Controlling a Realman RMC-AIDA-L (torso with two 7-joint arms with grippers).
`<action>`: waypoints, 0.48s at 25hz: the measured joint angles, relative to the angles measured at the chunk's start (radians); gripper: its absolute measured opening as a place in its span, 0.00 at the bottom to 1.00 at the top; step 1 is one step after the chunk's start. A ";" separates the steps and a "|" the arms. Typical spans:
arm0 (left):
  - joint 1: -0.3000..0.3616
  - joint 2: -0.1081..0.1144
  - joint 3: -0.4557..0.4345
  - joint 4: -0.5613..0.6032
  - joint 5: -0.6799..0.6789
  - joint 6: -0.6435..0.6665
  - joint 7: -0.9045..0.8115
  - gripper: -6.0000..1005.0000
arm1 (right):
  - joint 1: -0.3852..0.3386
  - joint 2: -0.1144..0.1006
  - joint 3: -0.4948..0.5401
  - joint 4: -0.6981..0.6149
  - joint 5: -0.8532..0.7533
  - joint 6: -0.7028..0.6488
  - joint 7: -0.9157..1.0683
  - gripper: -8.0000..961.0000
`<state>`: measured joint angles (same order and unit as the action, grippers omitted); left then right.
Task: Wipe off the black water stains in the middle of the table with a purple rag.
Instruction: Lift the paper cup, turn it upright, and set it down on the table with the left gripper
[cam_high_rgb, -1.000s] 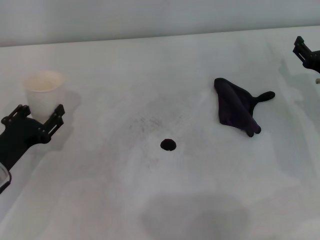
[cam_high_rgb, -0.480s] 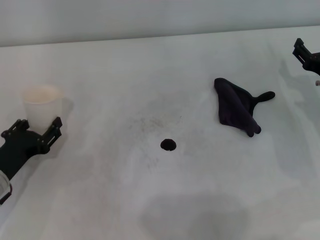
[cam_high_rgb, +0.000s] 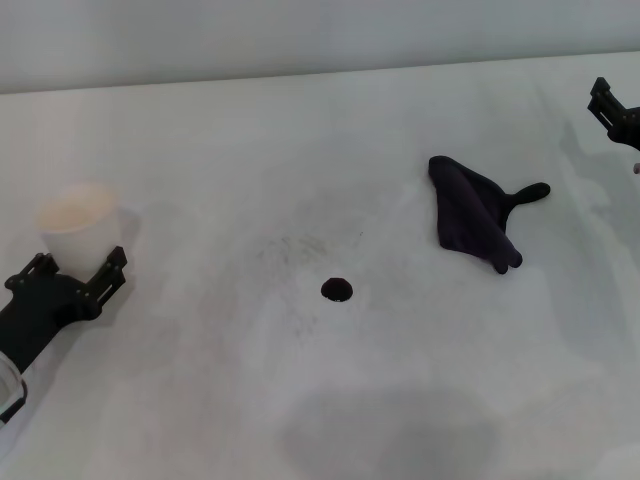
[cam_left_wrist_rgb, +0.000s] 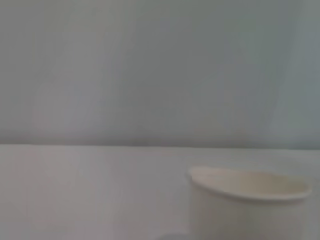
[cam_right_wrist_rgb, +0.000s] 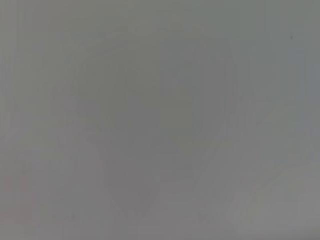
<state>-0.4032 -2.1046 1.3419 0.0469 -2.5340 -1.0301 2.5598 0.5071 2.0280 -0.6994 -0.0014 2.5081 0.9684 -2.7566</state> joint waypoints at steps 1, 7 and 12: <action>0.000 0.000 0.000 0.000 0.000 0.000 0.000 0.67 | 0.000 0.000 0.000 0.000 0.000 0.000 0.000 0.89; 0.008 0.000 0.001 -0.002 -0.001 -0.003 0.000 0.68 | 0.000 0.000 -0.001 0.008 0.000 0.008 0.000 0.89; 0.013 0.000 0.000 -0.002 0.001 -0.008 -0.004 0.74 | 0.001 0.000 -0.002 0.012 0.000 0.015 0.000 0.89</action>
<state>-0.3902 -2.1044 1.3423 0.0444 -2.5330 -1.0380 2.5560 0.5077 2.0280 -0.7011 0.0105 2.5081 0.9833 -2.7565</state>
